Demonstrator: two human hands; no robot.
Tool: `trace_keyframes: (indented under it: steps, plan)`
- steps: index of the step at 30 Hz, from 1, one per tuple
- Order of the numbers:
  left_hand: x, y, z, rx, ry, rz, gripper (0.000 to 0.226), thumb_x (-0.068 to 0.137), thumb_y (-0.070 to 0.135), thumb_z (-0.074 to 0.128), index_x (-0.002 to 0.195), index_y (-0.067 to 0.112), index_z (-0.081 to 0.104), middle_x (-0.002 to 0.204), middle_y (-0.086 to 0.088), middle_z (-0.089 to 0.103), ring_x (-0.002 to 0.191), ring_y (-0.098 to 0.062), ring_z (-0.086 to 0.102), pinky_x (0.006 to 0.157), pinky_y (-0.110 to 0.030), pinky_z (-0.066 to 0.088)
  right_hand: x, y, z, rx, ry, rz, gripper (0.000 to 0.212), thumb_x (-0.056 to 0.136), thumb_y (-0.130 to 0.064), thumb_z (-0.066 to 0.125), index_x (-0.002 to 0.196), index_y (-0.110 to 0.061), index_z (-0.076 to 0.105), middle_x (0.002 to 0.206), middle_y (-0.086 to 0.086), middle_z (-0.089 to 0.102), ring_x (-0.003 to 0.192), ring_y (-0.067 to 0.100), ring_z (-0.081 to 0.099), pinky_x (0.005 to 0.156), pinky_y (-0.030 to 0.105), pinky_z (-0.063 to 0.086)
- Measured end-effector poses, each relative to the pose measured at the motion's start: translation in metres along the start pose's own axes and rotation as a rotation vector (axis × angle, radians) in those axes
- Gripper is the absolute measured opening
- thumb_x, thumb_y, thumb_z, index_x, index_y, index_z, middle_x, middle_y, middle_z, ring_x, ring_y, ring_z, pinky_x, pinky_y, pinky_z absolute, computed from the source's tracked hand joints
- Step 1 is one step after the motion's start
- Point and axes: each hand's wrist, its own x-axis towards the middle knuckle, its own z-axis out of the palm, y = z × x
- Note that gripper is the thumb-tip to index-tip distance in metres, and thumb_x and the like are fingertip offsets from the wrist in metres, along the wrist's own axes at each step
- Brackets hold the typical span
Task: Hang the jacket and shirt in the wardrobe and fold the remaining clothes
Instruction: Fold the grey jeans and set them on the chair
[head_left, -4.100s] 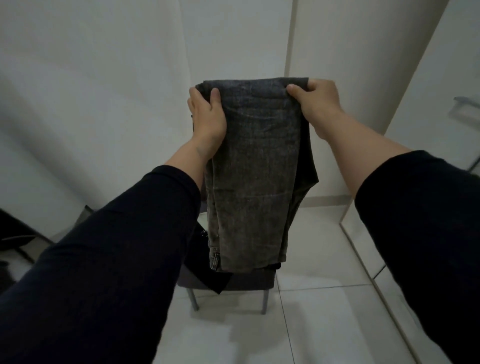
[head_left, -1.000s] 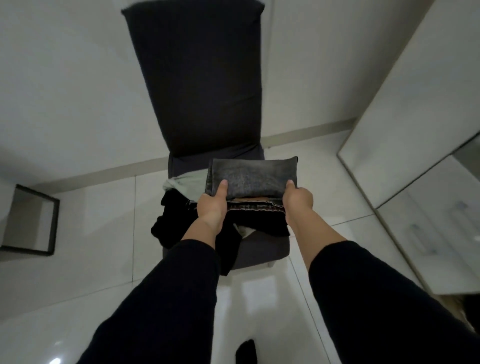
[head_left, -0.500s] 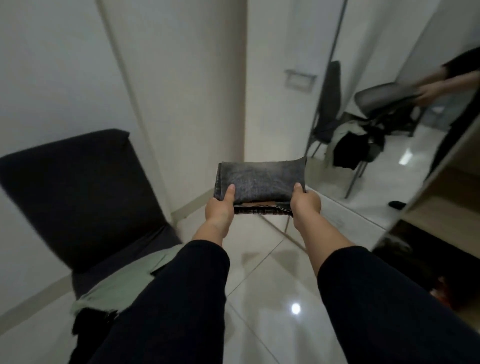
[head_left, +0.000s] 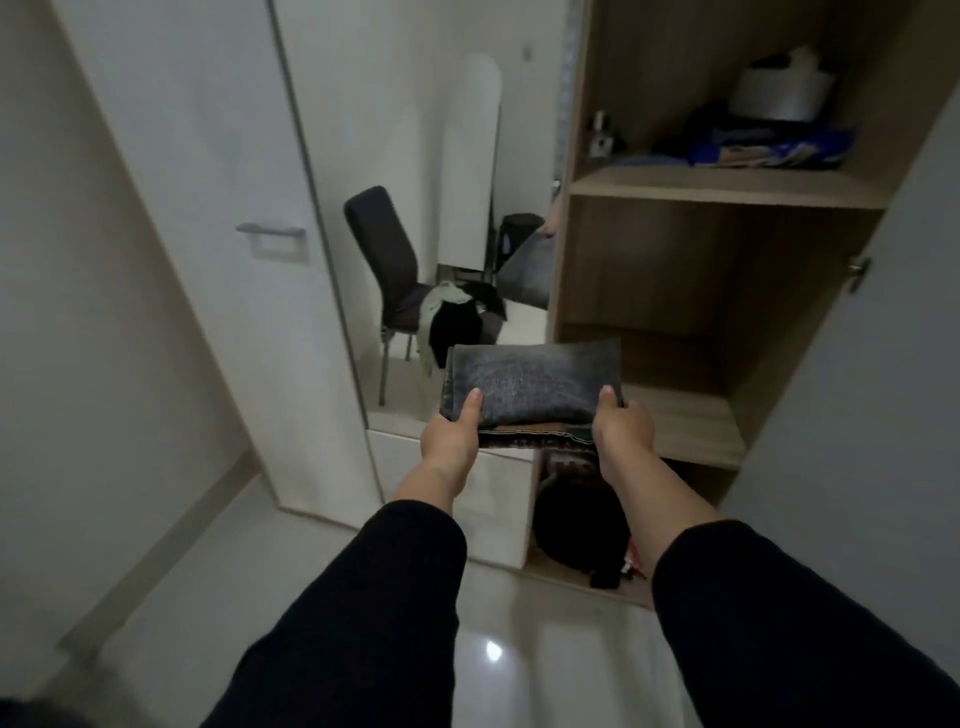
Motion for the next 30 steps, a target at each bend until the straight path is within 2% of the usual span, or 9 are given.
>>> trace_keyframes:
  steps: [4, 7, 13, 16, 18, 22, 24, 26, 30]
  plan:
    - [0.014, 0.003, 0.074, 0.048, -0.104, 0.009, 0.082, 0.079, 0.067, 0.056, 0.131, 0.005, 0.050, 0.128, -0.015, 0.059, 0.115, -0.035, 0.057, 0.100, -0.045, 0.047, 0.050, 0.005, -0.046, 0.013, 0.089, 0.040, 0.052, 0.101, -0.042, 0.038, 0.143, -0.012, 0.038, 0.142, 0.011, 0.046, 0.128, 0.033, 0.046, 0.101, 0.041, 0.038]
    - [0.036, 0.004, 0.125, 0.089, -0.195, -0.005, 0.096, 0.068, 0.077, 0.054, 0.135, 0.008, 0.048, 0.134, -0.016, 0.056, 0.121, -0.039, 0.054, 0.101, -0.050, 0.046, 0.088, 0.011, -0.068, 0.031, 0.171, 0.066, 0.053, 0.100, -0.043, 0.039, 0.142, -0.012, 0.040, 0.143, 0.012, 0.047, 0.127, 0.035, 0.046, 0.103, 0.043, 0.038]
    - [0.100, -0.001, 0.208, 0.158, -0.315, -0.013, 0.087, 0.079, 0.069, 0.053, 0.140, 0.008, 0.042, 0.137, -0.008, 0.053, 0.123, -0.031, 0.052, 0.105, -0.042, 0.041, 0.180, 0.030, -0.076, 0.030, 0.275, 0.063, 0.056, 0.101, -0.041, 0.037, 0.145, -0.007, 0.037, 0.145, 0.016, 0.044, 0.130, 0.037, 0.043, 0.107, 0.044, 0.036]
    - [0.143, -0.015, 0.248, 0.204, -0.358, -0.041, 0.066, 0.085, 0.061, 0.054, 0.122, 0.007, 0.054, 0.117, -0.004, 0.062, 0.101, -0.025, 0.058, 0.090, -0.030, 0.045, 0.231, 0.050, -0.067, 0.018, 0.325, 0.058, 0.052, 0.101, -0.040, 0.038, 0.138, -0.003, 0.045, 0.131, 0.018, 0.053, 0.124, 0.038, 0.048, 0.097, 0.042, 0.040]
    - [0.170, -0.024, 0.271, 0.252, -0.381, -0.042, 0.052, 0.089, 0.056, 0.053, 0.112, 0.010, 0.052, 0.109, -0.001, 0.060, 0.094, -0.024, 0.057, 0.082, -0.029, 0.043, 0.262, 0.065, -0.060, 0.006, 0.341, 0.061, 0.049, 0.101, -0.040, 0.038, 0.128, -0.001, 0.052, 0.120, 0.018, 0.057, 0.114, 0.039, 0.054, 0.089, 0.042, 0.043]
    - [0.218, -0.044, 0.315, 0.340, -0.418, -0.026, 0.052, 0.091, 0.052, 0.052, 0.122, 0.010, 0.054, 0.108, -0.003, 0.062, 0.103, -0.027, 0.060, 0.076, -0.028, 0.042, 0.319, 0.104, -0.051, 0.048, 0.278, 0.078, 0.043, 0.102, -0.036, 0.035, 0.127, -0.003, 0.048, 0.114, 0.017, 0.052, 0.104, 0.031, 0.053, 0.079, 0.033, 0.036]
    - [0.243, -0.055, 0.336, 0.391, -0.416, -0.035, 0.054, 0.091, 0.053, 0.051, 0.124, 0.011, 0.054, 0.113, -0.006, 0.064, 0.106, -0.030, 0.060, 0.073, -0.028, 0.040, 0.346, 0.121, -0.045, 0.045, 0.263, 0.105, 0.031, 0.102, -0.038, 0.033, 0.112, -0.010, 0.042, 0.106, 0.011, 0.041, 0.094, 0.023, 0.043, 0.078, 0.032, 0.030]
    - [0.268, -0.064, 0.353, 0.444, -0.406, -0.056, 0.058, 0.089, 0.057, 0.051, 0.125, 0.011, 0.054, 0.119, -0.010, 0.063, 0.107, -0.032, 0.060, 0.077, -0.031, 0.043, 0.371, 0.132, -0.039, 0.047, 0.247, 0.133, 0.030, 0.103, -0.036, 0.032, 0.113, -0.008, 0.040, 0.111, 0.016, 0.042, 0.098, 0.029, 0.045, 0.078, 0.031, 0.029]
    - [0.313, -0.080, 0.378, 0.507, -0.385, -0.004, 0.052, 0.087, 0.059, 0.053, 0.111, 0.013, 0.055, 0.108, -0.008, 0.062, 0.104, -0.030, 0.059, 0.083, -0.033, 0.043, 0.410, 0.148, -0.019, 0.023, 0.272, 0.139, 0.049, 0.104, -0.033, 0.031, 0.141, -0.002, 0.036, 0.140, 0.020, 0.045, 0.123, 0.040, 0.046, 0.084, 0.039, 0.037]
